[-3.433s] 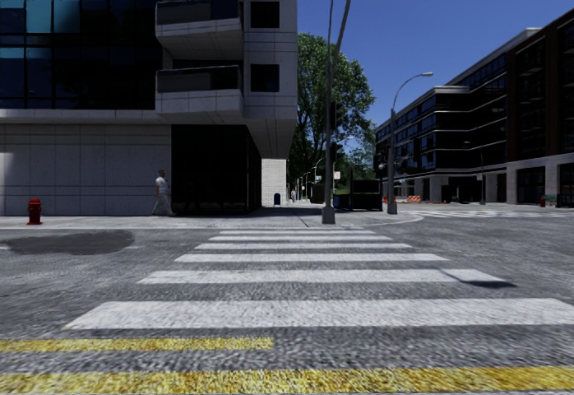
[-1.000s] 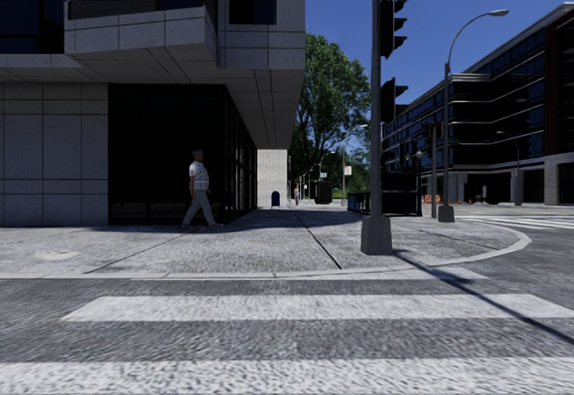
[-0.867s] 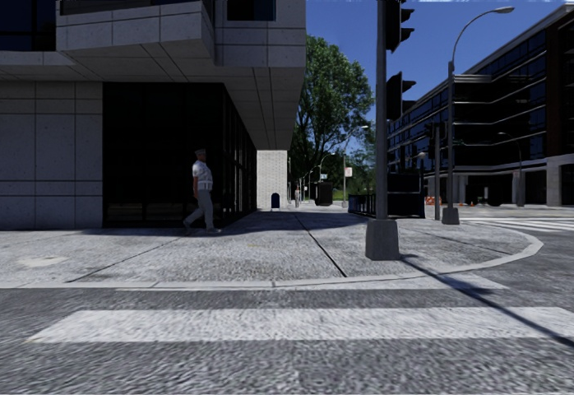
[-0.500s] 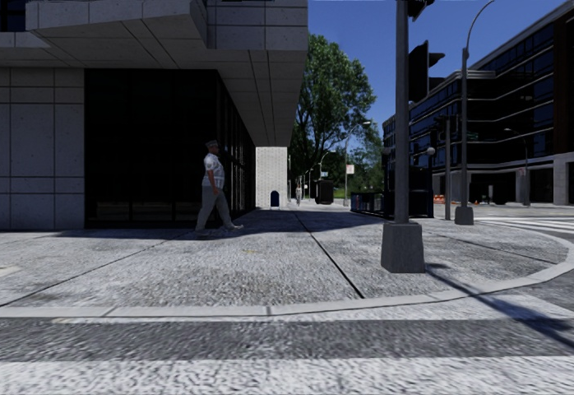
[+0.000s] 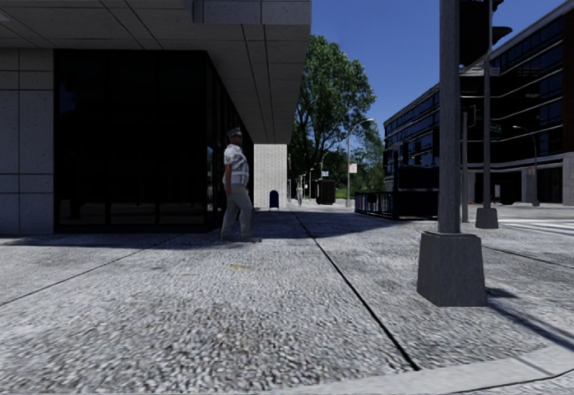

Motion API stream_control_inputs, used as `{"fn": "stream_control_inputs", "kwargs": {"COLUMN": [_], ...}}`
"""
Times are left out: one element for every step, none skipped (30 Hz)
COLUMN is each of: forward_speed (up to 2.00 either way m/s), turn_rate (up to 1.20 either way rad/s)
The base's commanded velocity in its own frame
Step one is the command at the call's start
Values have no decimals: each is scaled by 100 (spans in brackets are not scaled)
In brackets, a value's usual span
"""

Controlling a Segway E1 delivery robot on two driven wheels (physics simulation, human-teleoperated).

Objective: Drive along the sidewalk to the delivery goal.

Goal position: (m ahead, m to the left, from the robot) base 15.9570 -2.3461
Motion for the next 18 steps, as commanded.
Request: {"fn": "stream_control_inputs", "kwargs": {"forward_speed": [200, 200, 200, 194, 174, 162, 162, 156, 152, 149, 146, 146, 142, 140, 137, 137, 135, 135], "turn_rate": [0, 0, 0, 0, 0, 0, 0, 0, 0, 0, 0, 0, 0, 0, 0, 0, 0, 0]}}
